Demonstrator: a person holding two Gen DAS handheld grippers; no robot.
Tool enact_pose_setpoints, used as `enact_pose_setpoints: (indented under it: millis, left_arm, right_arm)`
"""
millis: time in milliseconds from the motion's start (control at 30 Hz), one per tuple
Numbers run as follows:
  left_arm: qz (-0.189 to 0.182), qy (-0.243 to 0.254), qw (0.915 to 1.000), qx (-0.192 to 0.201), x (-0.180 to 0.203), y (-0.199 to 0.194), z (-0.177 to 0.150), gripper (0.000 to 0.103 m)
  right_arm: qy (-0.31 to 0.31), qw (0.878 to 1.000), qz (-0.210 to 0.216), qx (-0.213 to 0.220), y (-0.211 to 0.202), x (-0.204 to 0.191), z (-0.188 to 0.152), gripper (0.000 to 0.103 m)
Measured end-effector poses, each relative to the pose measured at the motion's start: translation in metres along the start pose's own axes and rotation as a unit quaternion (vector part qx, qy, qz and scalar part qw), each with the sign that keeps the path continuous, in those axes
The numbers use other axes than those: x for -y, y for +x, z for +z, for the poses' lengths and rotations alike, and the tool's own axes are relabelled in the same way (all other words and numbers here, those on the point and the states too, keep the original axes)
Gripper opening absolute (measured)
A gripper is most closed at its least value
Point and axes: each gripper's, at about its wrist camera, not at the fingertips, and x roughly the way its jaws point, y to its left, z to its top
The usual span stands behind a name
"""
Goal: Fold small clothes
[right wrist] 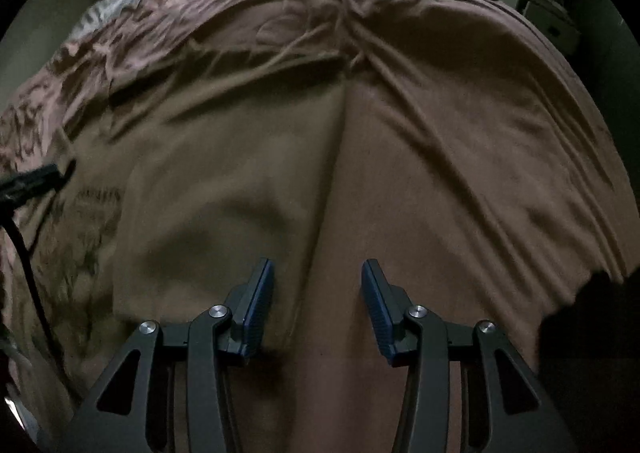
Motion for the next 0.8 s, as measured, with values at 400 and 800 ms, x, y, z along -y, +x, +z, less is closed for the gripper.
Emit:
enact_pose_setpoints:
  millis: [400, 800]
  left_arm:
    - [0.004, -0.033, 0.9993, 0.017, -0.018, -0.094, -0.059, 0.051]
    - [0.031, -0.037, 0.9971, 0.059, -0.024, -0.197, -0.108, 0.103]
  right_arm:
    - [0.041, 0.998, -0.034, -0.015, -0.072, -0.016, -0.035, 0.043]
    - [0.056, 0.997, -0.009, 0.043, -0.191, -0.038, -0.09, 0.092]
